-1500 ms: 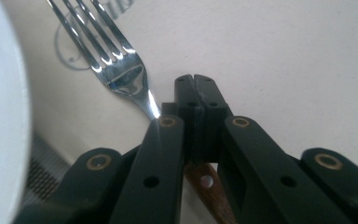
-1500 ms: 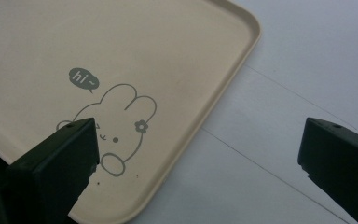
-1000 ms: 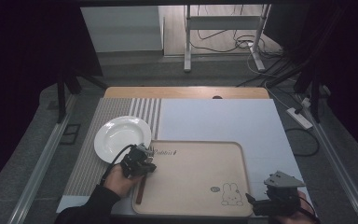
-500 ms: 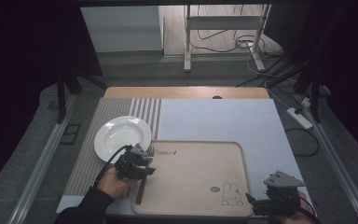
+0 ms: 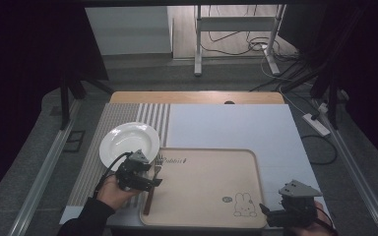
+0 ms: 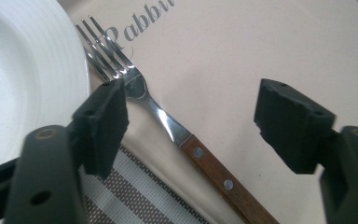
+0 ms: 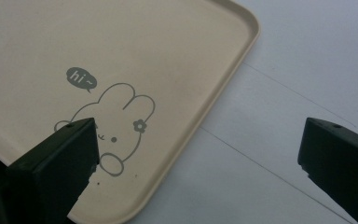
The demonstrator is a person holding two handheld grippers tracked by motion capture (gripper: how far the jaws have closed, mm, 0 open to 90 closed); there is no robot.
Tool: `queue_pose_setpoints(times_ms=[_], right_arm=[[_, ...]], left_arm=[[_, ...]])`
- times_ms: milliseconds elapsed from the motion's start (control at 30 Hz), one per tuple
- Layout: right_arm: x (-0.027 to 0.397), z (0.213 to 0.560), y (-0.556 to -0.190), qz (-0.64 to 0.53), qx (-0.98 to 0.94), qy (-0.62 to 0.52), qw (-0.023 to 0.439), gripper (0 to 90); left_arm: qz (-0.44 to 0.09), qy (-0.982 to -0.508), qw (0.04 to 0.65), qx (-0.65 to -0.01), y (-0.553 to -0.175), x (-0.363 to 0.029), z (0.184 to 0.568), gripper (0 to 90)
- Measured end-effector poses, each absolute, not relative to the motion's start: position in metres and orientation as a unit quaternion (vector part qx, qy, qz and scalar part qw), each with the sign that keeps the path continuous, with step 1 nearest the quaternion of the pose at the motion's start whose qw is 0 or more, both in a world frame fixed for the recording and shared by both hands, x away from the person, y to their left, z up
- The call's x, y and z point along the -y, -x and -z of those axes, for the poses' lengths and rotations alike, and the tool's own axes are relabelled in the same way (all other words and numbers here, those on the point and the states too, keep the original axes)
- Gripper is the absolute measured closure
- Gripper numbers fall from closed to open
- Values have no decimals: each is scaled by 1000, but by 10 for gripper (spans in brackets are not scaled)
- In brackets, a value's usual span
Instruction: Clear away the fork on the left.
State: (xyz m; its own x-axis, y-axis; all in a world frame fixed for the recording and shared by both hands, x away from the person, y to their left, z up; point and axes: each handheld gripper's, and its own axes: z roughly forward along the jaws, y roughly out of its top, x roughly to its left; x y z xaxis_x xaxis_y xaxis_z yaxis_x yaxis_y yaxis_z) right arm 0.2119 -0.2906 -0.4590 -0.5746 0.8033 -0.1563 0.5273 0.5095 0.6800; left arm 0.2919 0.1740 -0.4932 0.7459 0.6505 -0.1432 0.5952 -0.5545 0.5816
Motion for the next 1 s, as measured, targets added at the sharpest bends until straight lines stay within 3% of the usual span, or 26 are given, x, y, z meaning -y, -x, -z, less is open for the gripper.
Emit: queue_pose_setpoints(times_ms=[467,700,1000], right_arm=[[290,459,-212,-294,-837,-399,234,0],[291,459,-212,-297,-834,-402,235,0],[291,459,-212,-297,-833,-403,236,0]], left_arm=[[-50,-874,322,-360,-289,-188,492,138],[-38,-866,344,-361,-287,-199,487,28],[-50,-862,346,-368,-283,-213,485,6]])
